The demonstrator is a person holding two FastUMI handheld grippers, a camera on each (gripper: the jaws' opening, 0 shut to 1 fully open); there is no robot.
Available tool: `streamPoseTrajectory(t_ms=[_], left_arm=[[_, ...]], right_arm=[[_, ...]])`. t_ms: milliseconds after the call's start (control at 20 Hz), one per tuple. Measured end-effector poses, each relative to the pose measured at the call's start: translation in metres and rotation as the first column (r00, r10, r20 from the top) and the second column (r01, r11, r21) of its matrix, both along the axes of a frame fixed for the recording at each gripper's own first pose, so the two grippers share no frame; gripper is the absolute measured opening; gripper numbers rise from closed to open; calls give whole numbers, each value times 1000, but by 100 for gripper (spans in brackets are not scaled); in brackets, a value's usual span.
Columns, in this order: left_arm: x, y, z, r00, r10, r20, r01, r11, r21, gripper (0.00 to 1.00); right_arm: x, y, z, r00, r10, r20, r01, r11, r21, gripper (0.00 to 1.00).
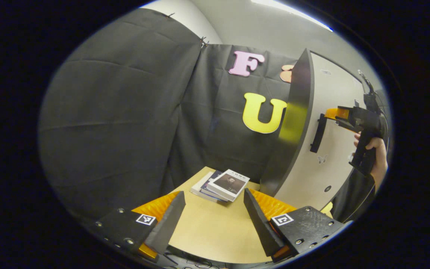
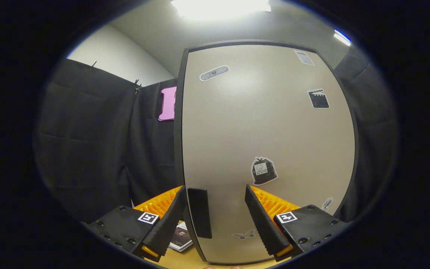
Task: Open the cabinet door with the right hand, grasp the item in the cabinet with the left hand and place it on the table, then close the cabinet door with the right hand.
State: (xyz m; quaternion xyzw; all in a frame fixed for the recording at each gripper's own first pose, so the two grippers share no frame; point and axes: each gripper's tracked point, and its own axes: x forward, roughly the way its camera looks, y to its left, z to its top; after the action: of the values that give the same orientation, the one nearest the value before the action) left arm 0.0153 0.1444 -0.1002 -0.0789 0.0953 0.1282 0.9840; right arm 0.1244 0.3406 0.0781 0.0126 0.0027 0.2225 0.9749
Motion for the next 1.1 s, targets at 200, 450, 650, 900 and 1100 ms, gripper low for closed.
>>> streamPoseTrajectory(t_ms=[200,450,650,900,1100], left_arm=[[4,23,-8,1000,-4,-10,4,1000,-15,94],[1,45,1,999,-41,19,41,999,-28,94],[2,57,-2,998,-68,12,68,998,-7,96],[0,56,-3,994,-111,16,111,994,-9,94],[-6,58,-2,992,-123,21,123,992,-14,94]], right_arm=[[12,18,-13,999,-7,-50,6,1000,-11,98],[21,27,-34,994,-64,-85,59,997,-57,86],[20,32,-41,990,-92,-105,87,995,-51,58],[17,36,-41,989,-90,-116,89,996,-7,37],[16,36,-46,989,-60,-133,62,998,17,37]])
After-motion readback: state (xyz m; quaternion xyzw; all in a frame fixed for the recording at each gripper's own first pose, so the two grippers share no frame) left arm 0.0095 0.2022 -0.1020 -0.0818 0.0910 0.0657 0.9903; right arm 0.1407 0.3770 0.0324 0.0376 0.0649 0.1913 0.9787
